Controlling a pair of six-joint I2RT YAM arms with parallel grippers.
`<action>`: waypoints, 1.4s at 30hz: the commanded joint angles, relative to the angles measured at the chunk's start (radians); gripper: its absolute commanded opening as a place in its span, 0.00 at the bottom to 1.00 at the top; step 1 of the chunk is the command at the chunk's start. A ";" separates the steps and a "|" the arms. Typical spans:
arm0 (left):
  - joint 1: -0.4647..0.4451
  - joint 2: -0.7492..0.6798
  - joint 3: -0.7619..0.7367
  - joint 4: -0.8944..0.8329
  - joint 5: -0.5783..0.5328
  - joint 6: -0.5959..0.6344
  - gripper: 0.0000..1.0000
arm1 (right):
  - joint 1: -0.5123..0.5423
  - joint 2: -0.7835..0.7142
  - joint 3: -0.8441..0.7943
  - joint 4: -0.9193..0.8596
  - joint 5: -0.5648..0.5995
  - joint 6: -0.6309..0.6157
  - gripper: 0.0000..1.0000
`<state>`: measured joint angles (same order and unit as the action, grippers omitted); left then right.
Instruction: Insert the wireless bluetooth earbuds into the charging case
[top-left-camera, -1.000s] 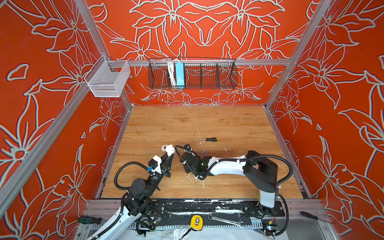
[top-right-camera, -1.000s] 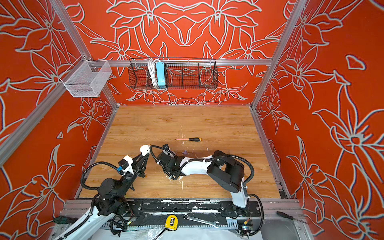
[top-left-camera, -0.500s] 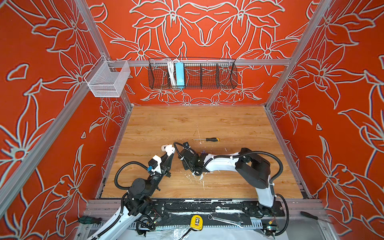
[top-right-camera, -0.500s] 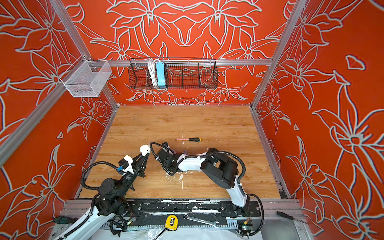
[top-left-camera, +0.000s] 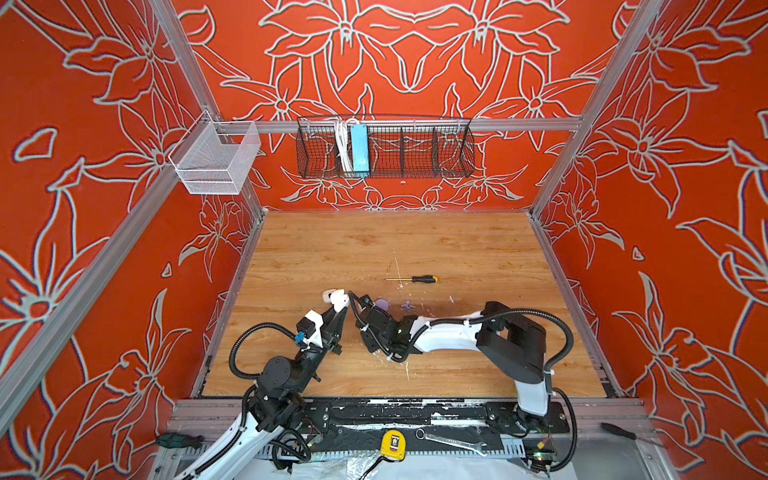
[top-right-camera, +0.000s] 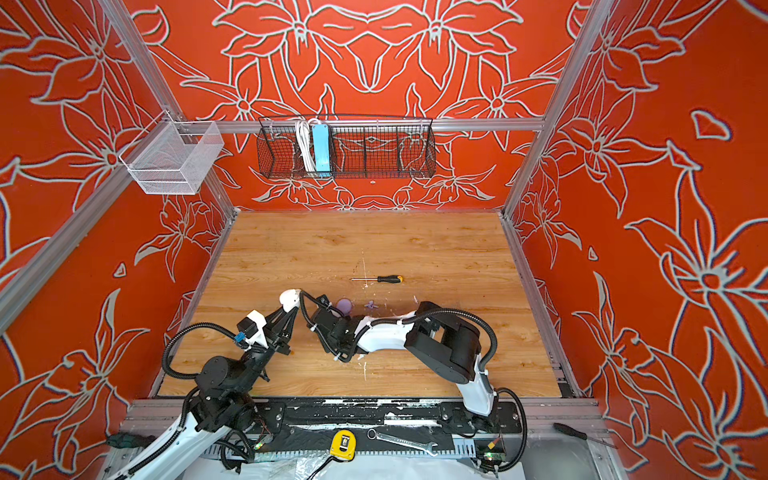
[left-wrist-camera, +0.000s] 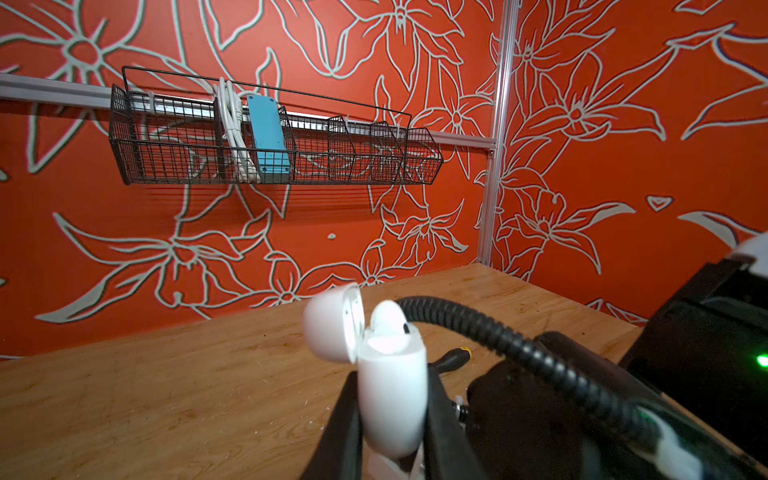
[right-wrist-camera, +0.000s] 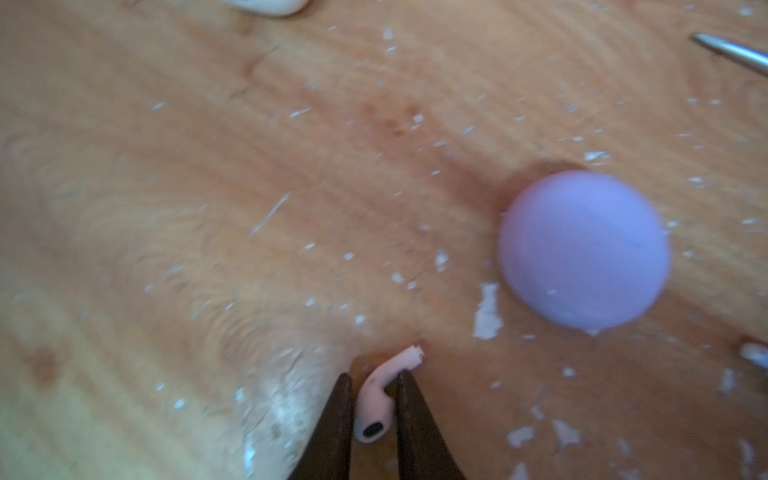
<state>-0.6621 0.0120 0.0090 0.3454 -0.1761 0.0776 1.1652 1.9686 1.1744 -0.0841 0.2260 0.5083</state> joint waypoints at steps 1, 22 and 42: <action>0.001 -0.012 -0.020 0.027 -0.003 -0.002 0.00 | 0.027 -0.019 -0.038 -0.049 -0.033 -0.042 0.22; 0.001 -0.012 0.045 -0.150 -0.477 -0.232 0.00 | 0.008 0.106 0.145 -0.112 -0.096 -0.076 0.36; 0.001 -0.012 0.156 -0.495 -0.876 -0.695 0.00 | 0.061 0.036 0.140 -0.174 -0.005 -0.141 0.36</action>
<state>-0.6621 0.0105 0.1589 -0.1398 -1.0134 -0.5697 1.2171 2.0449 1.3319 -0.1955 0.1490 0.3798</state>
